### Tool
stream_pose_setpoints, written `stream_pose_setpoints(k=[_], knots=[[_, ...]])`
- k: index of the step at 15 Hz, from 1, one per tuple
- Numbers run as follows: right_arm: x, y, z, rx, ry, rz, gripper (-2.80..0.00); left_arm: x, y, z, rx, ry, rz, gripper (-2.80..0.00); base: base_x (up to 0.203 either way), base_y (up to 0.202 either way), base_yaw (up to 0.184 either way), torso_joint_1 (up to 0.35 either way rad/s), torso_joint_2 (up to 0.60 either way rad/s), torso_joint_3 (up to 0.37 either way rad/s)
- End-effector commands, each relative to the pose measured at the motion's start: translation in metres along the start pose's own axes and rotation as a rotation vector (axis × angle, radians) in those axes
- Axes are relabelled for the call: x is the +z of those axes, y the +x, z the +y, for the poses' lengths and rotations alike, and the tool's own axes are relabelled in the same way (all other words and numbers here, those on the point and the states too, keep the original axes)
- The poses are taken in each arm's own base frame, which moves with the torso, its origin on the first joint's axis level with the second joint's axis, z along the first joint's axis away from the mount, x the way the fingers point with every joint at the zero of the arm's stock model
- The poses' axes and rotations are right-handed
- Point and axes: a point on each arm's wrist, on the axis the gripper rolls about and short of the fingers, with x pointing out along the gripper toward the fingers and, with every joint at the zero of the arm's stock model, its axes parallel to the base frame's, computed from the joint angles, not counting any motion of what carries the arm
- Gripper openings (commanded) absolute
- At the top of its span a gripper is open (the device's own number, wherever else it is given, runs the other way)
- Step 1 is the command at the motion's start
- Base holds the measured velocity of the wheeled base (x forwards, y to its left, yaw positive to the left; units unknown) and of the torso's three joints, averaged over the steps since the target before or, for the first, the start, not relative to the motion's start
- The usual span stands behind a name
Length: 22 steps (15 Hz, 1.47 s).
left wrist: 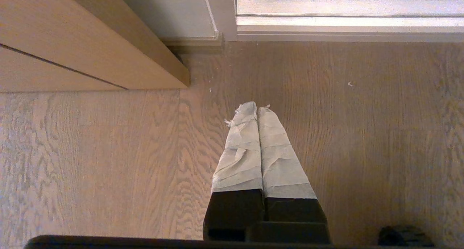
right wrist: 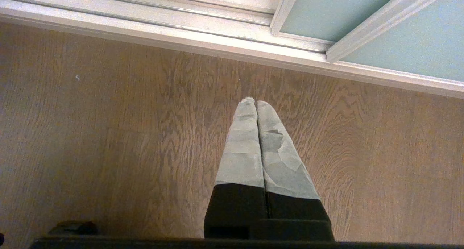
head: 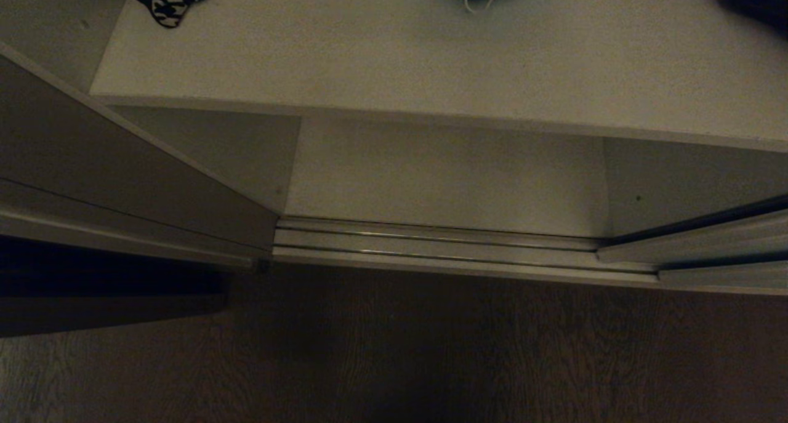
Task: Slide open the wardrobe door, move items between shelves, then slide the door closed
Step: Open the door
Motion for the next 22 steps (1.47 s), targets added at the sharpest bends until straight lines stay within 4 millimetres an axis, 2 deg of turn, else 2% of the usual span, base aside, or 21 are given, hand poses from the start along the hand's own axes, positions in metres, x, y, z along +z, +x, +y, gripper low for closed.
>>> stream_pose_setpoints(k=[1, 22], knots=[[0.0001, -0.0002, 0.0000, 0.000, -0.001, -0.002, -2.80, 0.0001, 0.0000, 0.0000, 0.000, 0.001, -0.001, -2.80, 0.000, 0.000, 0.000, 0.000, 0.00, 0.000], [0.0001, -0.0002, 0.0000, 0.000, -0.001, -0.002, -2.80, 0.0002, 0.0000, 0.0000, -0.001, -0.008, -0.002, -2.80, 0.000, 0.000, 0.000, 0.000, 0.00, 0.000]])
